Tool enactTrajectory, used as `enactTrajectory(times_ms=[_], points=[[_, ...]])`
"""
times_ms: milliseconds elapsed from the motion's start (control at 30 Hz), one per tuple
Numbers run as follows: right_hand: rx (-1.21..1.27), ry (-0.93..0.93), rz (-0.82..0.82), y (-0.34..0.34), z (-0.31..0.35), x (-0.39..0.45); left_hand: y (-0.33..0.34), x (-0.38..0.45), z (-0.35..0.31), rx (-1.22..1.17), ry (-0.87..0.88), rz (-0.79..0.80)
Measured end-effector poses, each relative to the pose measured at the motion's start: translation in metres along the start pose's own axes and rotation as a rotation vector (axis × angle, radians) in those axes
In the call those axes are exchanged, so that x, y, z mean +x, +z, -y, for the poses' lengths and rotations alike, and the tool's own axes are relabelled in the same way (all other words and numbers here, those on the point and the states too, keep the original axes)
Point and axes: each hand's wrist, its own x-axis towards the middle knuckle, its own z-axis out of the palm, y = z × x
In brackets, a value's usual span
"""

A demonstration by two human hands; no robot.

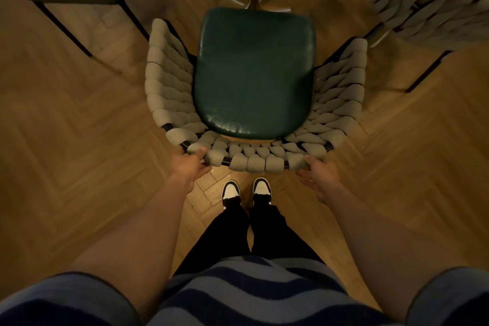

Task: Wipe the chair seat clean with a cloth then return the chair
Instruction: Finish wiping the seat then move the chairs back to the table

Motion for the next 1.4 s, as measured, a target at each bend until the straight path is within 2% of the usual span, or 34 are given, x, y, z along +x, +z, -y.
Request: enactTrajectory(times_ms=[67,133,200,333,567,700,967,1267,1400], points=[[-0.119,-0.031,0.014,-0.003,-0.005,-0.011,-0.01,-0.006,0.004,0.047,0.039,-0.021],[-0.362,-0.14,0.043,-0.001,-0.011,-0.023,-0.023,-0.012,0.009,0.147,0.084,-0.066],[-0.582,-0.244,0.144,0.007,-0.015,-0.034,-0.036,-0.018,0.015,0.292,0.138,-0.041],[-0.946,-0.324,0.355,0.043,-0.011,-0.048,-0.062,-0.025,0.028,0.556,0.207,0.036],[-1.429,-0.503,0.569,0.146,0.01,-0.069,-0.128,-0.015,0.037,0.521,0.065,0.077],[-1.618,-0.573,0.596,0.22,0.021,-0.086,-0.183,0.003,0.023,0.493,0.064,0.06],[-1.766,-0.631,0.558,0.37,0.036,-0.123,-0.317,0.05,-0.029,0.563,0.068,0.023],[-1.659,-0.729,0.628,0.525,0.097,-0.165,-0.433,0.104,-0.115,0.531,0.051,-0.064],[-1.628,-0.709,0.66,0.584,0.136,-0.161,-0.469,0.135,-0.16,0.537,0.037,-0.095]])
